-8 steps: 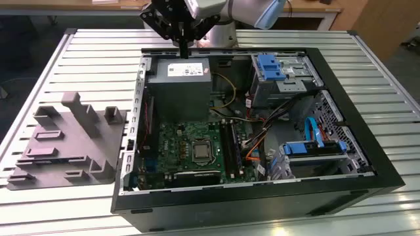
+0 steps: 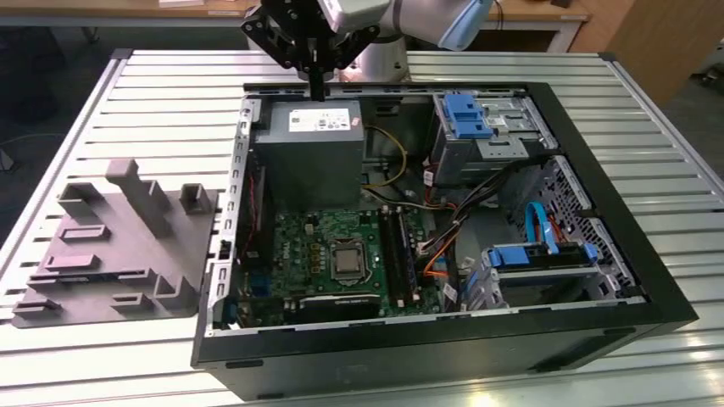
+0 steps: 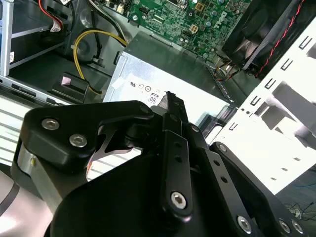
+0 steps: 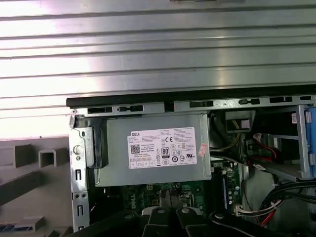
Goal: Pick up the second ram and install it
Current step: 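Reach for the second ram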
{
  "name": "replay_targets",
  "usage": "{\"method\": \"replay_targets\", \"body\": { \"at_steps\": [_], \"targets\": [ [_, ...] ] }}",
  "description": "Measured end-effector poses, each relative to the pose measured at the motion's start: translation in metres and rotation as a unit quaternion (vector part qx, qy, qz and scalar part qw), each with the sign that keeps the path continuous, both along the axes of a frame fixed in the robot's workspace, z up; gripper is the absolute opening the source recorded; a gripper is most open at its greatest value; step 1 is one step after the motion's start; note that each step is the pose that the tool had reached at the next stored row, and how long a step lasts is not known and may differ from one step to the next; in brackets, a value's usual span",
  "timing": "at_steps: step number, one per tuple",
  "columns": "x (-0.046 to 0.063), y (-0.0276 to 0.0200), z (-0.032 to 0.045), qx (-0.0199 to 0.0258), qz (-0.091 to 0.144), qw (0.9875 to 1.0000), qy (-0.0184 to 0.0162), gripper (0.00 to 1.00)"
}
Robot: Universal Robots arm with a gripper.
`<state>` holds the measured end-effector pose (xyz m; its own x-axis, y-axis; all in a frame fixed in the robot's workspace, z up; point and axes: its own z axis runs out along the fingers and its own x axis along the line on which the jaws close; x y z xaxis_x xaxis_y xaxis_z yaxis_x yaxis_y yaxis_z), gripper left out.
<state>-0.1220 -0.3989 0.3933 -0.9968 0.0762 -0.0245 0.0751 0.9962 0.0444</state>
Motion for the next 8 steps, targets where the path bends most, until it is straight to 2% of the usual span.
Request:
{"method": "replay_targets", "body": {
  "at_steps": [8],
  "targets": [
    [-0.0048, 0.0000, 0.0000, 0.0000, 0.000, 1.0000, 0.0000, 0.11]
  ]
}}
